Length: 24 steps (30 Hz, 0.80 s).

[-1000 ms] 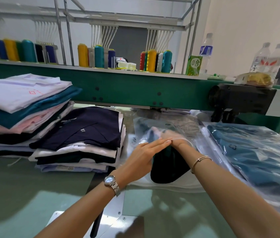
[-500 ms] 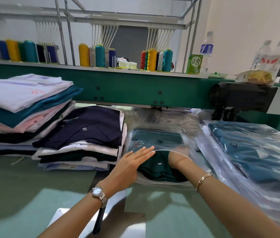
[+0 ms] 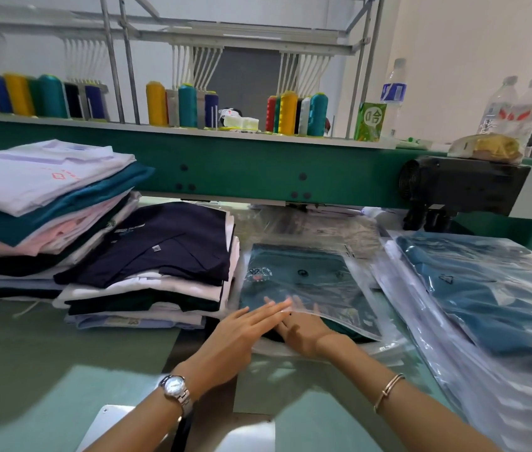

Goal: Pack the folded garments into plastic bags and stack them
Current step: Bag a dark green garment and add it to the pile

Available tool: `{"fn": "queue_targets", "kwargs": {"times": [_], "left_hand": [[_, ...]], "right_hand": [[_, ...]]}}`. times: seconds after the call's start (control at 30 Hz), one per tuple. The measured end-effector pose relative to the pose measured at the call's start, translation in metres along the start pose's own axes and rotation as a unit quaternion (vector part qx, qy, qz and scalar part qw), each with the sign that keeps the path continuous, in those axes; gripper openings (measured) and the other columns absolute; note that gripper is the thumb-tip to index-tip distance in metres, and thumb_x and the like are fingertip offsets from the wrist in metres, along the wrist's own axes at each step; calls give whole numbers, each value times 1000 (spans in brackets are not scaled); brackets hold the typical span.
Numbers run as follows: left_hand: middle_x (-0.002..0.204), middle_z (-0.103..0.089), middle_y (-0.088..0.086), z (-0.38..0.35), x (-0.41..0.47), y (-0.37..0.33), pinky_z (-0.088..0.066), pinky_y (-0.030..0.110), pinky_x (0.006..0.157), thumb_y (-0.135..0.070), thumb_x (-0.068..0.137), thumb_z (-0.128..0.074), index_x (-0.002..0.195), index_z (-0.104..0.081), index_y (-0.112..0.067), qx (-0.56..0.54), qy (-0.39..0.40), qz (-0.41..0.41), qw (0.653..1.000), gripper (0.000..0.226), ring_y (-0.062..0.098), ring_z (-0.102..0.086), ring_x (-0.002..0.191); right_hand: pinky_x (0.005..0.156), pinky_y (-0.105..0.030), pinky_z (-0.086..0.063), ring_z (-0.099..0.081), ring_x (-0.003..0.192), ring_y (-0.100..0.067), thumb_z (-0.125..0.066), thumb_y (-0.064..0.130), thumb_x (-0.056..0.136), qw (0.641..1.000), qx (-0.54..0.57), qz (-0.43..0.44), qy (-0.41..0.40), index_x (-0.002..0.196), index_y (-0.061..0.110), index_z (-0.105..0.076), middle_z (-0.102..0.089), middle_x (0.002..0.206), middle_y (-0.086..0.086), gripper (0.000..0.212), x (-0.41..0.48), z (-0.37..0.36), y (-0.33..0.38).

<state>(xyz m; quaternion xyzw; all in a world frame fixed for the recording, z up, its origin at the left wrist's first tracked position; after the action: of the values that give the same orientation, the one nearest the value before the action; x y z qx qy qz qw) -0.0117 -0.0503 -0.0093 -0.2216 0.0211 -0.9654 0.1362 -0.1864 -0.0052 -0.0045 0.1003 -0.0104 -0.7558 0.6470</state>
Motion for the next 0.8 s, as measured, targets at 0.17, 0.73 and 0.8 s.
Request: {"fn": "queue_targets", "kwargs": {"times": [0.17,0.73,0.8], "left_hand": [[159,1,-29,-1,-4,2,-30,38,117,22,62,-42,153,-10,-41,-2,1,-16,1000,115,-1,-10,147],[152,-41,-6,8,-21,16,-35,26,111,-5,81,-52,150,-36,-16,-33,-51,-21,998,71,7,-35,141],[134,-60,-7,13,-19,17,-44,25,99,-22,90,-44,139,-53,-19,-33,-87,-23,995,49,8,-56,124]], "right_hand": [[114,-60,9,15,148,-26,-21,38,103,1000,-14,16,11,151,42,6,8,162,-9,55,12,1,-17],[117,-27,-6,-4,148,-14,-36,60,96,968,-12,172,183,154,29,-10,-3,162,4,70,-40,34,13],[111,-7,-14,-27,138,2,-37,54,99,933,108,228,256,149,28,-30,-28,155,9,58,-47,62,17]]}}
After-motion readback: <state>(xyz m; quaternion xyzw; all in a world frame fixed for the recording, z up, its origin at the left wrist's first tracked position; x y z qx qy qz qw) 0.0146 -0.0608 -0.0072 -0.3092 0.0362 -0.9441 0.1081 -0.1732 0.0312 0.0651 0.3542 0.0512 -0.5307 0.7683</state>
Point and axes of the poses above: each hand's wrist, its own x-axis towards the middle knuckle, its own z-axis out of the back of the hand, y = z × x, the point moved 1 cm from there along x, towards the middle knuckle
